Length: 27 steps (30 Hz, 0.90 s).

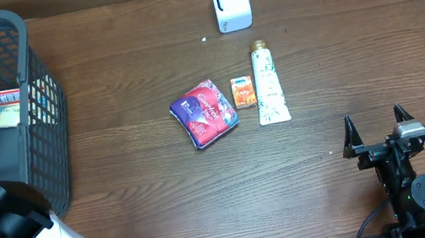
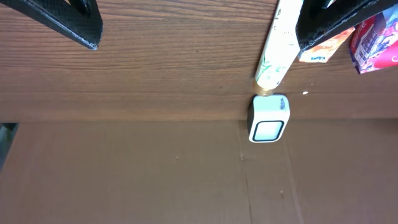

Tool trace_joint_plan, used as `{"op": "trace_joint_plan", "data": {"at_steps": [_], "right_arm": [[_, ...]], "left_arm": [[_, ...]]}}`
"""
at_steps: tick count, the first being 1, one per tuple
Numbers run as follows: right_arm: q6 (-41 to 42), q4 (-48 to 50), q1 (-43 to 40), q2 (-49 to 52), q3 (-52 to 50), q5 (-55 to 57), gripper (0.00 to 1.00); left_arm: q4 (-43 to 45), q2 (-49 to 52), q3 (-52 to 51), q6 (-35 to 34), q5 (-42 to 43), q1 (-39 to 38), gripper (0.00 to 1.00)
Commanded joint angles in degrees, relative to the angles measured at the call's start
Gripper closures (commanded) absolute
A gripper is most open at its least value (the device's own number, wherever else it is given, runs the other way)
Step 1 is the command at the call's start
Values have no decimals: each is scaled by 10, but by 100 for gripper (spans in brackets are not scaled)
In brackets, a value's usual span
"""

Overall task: Scan the item barcode
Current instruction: 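Reach left gripper into basket toward the snack bag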

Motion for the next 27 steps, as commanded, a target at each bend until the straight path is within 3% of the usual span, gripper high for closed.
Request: {"op": "trace_joint_plan", "data": {"at_steps": [1, 16, 22, 27], "right_arm": [[-4, 3, -2, -5, -6, 5, 0], [-4, 3, -2, -5, -6, 5, 0], [-4, 3, -2, -5, -6, 5, 0], [-4, 3, -2, -5, -6, 5, 0]], "left_arm": [[12, 6, -51, 21, 12, 2, 0], [167, 6, -221, 109, 136, -1, 0], [210, 6, -267, 140, 135, -16, 0], [254, 6, -286, 123, 90, -38, 0]]}}
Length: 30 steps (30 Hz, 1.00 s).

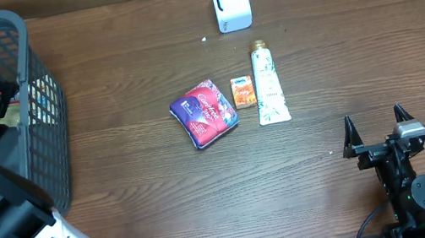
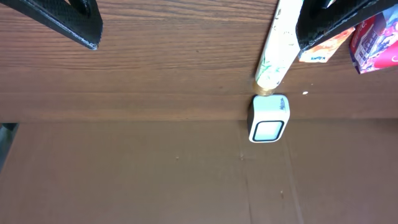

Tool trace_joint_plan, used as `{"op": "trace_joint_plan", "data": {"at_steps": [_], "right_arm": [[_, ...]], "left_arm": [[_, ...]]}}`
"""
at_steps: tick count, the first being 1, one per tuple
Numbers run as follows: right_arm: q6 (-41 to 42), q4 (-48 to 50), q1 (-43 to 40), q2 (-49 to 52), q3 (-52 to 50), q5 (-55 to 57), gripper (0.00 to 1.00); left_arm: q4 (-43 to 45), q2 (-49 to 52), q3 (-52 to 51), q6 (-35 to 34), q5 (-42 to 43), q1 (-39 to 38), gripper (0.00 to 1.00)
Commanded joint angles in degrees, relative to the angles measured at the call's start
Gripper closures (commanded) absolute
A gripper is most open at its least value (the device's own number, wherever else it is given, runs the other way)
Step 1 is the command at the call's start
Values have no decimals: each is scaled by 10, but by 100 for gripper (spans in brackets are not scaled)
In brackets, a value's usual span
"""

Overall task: Scan the item barcode
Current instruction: 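Reach left gripper into basket toward the snack bag, then grasp the yellow snack bag in the basket with left gripper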

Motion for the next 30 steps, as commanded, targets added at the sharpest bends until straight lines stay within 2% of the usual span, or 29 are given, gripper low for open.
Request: {"op": "trace_joint_plan", "data": {"at_steps": [1, 4, 8, 15, 20, 23, 24, 27, 30], "right_arm": [[-4, 3, -2, -5, -6, 5, 0], [-4, 3, -2, -5, -6, 5, 0], [-4, 3, -2, -5, -6, 5, 0], [-4, 3, -2, -5, -6, 5, 0], [-4, 3, -2, -5, -6, 5, 0], [-4, 3, -2, -5, -6, 5, 0], [-4, 3, -2, -5, -6, 5, 0], [-4, 3, -2, -5, -6, 5, 0], [-4, 3, -2, -5, -6, 5, 0]], "left_arm": [[30, 3, -16, -12, -40, -18, 0], [64, 3, -36, -91, -80, -29, 1], [104, 3, -73, -136, -126, -45, 0], [224, 3, -140, -148, -141, -69, 0], [245, 3, -161, -148, -159, -74, 0], [242, 3, -172, -148, -175, -74, 7], [242, 3, -180, -148, -180, -74, 14], [246, 3, -206, -148, -185, -74, 29], [253, 3, -234, -148, -207, -74, 30]]}}
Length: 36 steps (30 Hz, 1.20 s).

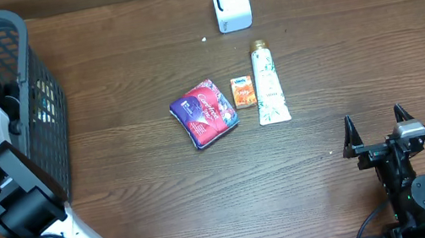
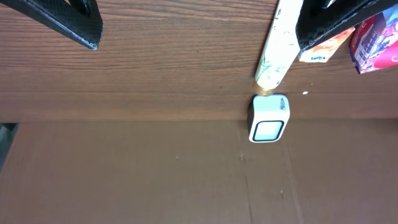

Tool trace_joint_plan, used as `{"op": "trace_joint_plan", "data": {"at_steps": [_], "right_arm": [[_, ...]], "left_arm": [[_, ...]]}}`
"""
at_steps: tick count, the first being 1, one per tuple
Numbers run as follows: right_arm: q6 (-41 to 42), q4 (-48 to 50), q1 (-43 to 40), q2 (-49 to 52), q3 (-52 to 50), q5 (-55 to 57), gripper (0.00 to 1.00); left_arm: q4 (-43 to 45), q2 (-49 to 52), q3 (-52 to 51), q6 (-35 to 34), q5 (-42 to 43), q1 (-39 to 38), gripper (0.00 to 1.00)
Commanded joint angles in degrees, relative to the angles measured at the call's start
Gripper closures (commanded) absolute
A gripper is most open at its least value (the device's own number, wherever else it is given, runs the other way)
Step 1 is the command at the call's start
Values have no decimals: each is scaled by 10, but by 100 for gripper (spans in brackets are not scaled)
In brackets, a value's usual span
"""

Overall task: Scan the item barcode
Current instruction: 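Grasp the yellow snack bag in the basket with left gripper, then carry snack bag out and drop it left of the pink pack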

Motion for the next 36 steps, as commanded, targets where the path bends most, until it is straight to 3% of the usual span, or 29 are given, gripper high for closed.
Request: {"op": "trace_joint_plan", "data": {"at_steps": [1, 4, 5, 6, 8, 18, 30, 36], "right_arm": [[-4, 3, -2, -5, -6, 5, 0], [-4, 3, -2, -5, -6, 5, 0], [-4, 3, -2, -5, -6, 5, 0], [-4, 3, -2, -5, -6, 5, 0], [-4, 3, -2, -5, -6, 5, 0], [-4, 3, -2, -5, -6, 5, 0], [-4, 3, -2, -5, -6, 5, 0], [-4, 3, -2, -5, -6, 5, 0]], "left_arm": [[-9, 17, -56, -5, -35, -5, 30], [-8, 17, -66, -5, -37, -3, 49], [-8, 17, -66, -1, -37, -3, 61], [-7, 17, -66, 5, -37, -3, 83], [-8, 17, -66, 10, -37, -3, 96], [-82, -47, -30, 42, -38, 4, 96], [-70, -361, -23, 51, -111, 7, 96], [-98, -500, -23, 50, -14, -36, 96]]}}
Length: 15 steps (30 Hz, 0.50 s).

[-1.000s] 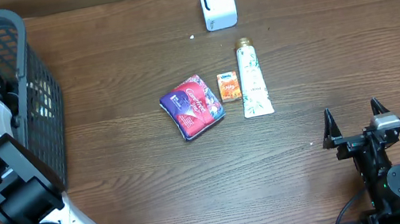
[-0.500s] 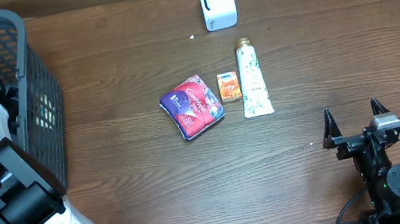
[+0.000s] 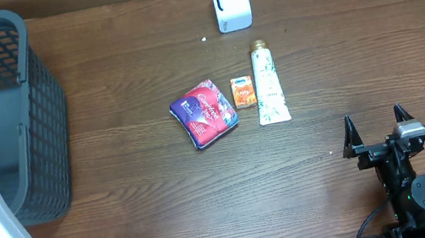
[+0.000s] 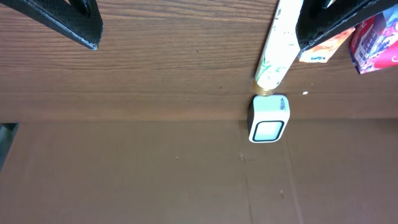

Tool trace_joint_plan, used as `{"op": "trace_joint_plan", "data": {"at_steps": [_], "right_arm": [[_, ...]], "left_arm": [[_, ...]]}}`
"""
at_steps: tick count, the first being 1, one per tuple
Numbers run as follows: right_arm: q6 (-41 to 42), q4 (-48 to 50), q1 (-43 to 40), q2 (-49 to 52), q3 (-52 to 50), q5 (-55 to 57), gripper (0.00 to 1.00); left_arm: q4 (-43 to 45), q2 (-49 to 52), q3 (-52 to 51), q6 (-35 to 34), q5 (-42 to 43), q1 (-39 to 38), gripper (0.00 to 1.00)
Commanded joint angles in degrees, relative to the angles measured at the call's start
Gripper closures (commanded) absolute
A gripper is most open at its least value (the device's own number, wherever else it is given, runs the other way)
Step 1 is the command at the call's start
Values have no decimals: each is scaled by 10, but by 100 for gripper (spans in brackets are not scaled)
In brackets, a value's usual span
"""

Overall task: Scan the item barcode
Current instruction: 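Carry snack bag out and drop it left of the pink pack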

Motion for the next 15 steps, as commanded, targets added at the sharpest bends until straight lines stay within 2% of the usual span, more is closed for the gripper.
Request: {"op": "trace_joint_plan", "data": {"at_steps": [1, 4, 8, 10, 15], "right_arm": [[-4, 3, -2, -5, -6, 5, 0], [-4, 3, -2, -5, -6, 5, 0], [-4, 3, -2, -5, -6, 5, 0], [-4, 3, -2, -5, -6, 5, 0], [-4, 3, -2, -5, -6, 5, 0]], "left_arm": [[-18, -71, 7, 13, 87, -58, 96], [-45, -94, 7, 13, 114, -115, 96], [-117, -86, 3, 13, 116, -268, 96], [-149, -47, -6, 13, 114, -358, 96], [-173, 63, -21, -17, 127, -461, 96]]}}
